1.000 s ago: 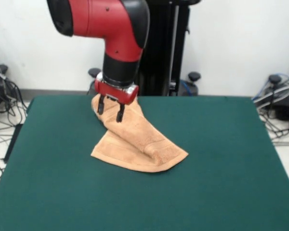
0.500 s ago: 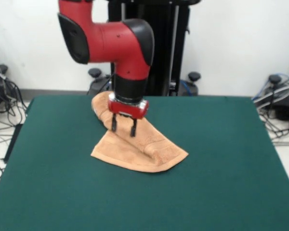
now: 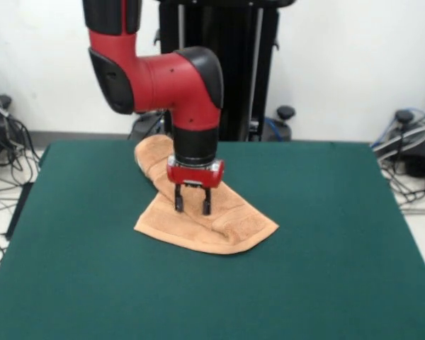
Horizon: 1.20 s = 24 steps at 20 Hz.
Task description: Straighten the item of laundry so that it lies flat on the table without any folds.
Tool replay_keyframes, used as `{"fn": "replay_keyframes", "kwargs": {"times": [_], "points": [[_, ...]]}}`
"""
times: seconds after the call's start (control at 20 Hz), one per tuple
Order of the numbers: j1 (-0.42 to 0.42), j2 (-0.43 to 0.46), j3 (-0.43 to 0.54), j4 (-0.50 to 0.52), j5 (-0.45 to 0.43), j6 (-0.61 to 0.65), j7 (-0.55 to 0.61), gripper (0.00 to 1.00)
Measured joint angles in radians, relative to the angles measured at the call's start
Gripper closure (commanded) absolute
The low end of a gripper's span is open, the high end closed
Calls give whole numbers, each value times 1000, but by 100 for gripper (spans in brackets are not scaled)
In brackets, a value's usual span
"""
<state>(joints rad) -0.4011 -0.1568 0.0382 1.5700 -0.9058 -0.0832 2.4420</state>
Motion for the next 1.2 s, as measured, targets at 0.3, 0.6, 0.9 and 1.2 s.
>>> {"fn": "replay_keyframes", "kwargs": {"times": [0.3, 0.6, 0.9, 1.2], "points": [[-53, 8, 34, 0, -67, -45, 0, 0], [-137, -9, 109, 27, -104, -15, 0, 0], [-283, -54, 236, 79, -104, 144, -17, 0], [-375, -98, 288, 109, -112, 270, -98, 0]]}}
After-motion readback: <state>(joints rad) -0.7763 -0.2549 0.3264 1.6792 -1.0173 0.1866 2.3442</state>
